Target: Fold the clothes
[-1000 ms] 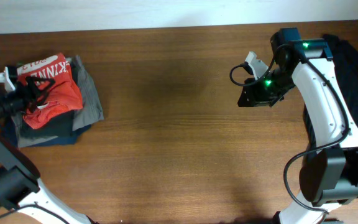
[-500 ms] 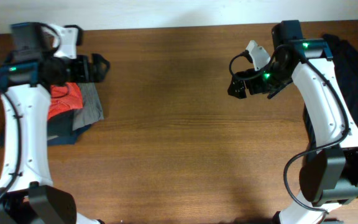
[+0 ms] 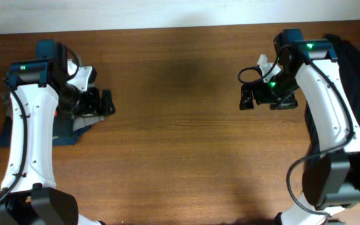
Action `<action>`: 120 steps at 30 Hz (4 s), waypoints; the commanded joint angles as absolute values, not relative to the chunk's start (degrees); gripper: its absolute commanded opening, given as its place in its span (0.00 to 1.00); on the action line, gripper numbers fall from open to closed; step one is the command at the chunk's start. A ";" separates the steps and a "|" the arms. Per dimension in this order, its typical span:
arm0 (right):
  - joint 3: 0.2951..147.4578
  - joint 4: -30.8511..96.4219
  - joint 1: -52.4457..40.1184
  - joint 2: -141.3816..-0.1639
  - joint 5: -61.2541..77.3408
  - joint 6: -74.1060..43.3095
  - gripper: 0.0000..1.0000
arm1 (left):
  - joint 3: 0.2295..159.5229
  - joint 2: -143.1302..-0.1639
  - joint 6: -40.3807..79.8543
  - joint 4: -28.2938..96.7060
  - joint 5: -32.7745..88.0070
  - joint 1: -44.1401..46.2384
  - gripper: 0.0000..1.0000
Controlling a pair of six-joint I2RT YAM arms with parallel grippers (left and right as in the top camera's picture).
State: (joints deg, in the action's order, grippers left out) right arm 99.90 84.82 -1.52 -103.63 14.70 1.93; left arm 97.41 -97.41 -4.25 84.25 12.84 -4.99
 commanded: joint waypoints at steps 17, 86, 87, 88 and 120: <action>44.05 45.87 -1.48 -29.04 6.81 -0.51 0.99 | 51.37 -36.75 -7.40 46.83 10.04 -5.02 0.99; 0.32 3.70 -1.43 -0.36 7.20 7.05 0.99 | 50.13 -29.12 -7.40 67.37 10.04 -5.02 0.99; 0.32 3.70 -1.43 -0.36 7.20 7.05 0.99 | 50.13 -29.12 -7.40 67.37 10.04 -5.02 0.99; 0.32 3.70 -1.43 -0.36 7.20 7.05 0.99 | 50.13 -29.12 -7.40 67.37 10.04 -5.02 0.99; 0.32 3.70 -1.43 -0.36 7.20 7.05 0.99 | 6.87 -2.63 -5.23 14.33 11.75 -1.48 0.99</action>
State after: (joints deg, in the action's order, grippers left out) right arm 0.62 3.44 -1.58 -0.80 7.33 6.70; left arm 13.04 -7.16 -6.00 21.91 11.00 -1.76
